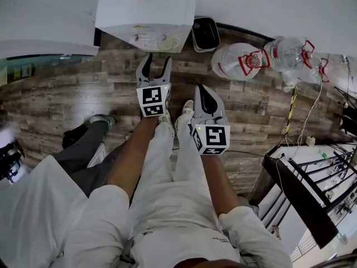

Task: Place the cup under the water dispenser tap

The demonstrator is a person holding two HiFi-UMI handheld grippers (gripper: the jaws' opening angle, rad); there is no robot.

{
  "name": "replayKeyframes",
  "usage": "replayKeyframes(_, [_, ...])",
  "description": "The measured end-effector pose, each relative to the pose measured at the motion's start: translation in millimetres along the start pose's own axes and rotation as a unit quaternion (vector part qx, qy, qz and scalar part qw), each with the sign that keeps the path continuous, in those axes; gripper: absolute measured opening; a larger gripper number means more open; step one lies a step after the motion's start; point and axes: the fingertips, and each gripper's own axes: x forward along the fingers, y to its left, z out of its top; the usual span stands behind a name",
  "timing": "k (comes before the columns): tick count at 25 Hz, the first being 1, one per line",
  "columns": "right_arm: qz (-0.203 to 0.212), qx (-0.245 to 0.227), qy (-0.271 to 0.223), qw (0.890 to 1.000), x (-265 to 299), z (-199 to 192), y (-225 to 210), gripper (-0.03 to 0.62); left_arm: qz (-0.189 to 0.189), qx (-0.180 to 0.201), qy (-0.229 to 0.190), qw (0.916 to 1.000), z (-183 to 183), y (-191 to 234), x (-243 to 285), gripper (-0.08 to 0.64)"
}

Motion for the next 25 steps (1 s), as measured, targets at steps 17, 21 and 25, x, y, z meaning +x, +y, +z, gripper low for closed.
replayKeyframes(17, [0.056, -0.046, -0.035, 0.997, -76.4, 112.5, 51.0, -0.002, 0.026, -0.008, -0.049, 0.9984, 138.3, -39.6, -160.4, 0.006])
replayKeyframes(21, [0.067, -0.051, -0.041, 0.996, -91.9, 132.0, 61.0, -0.002, 0.029, 0.011, -0.055, 0.998, 157.7, -47.0, -188.3, -0.002])
replayKeyframes(25, [0.069, -0.039, -0.05, 0.996, -104.3, 150.1, 67.1, -0.002, 0.028, 0.012, -0.061, 0.9977, 177.0, -50.9, -211.2, -0.002])
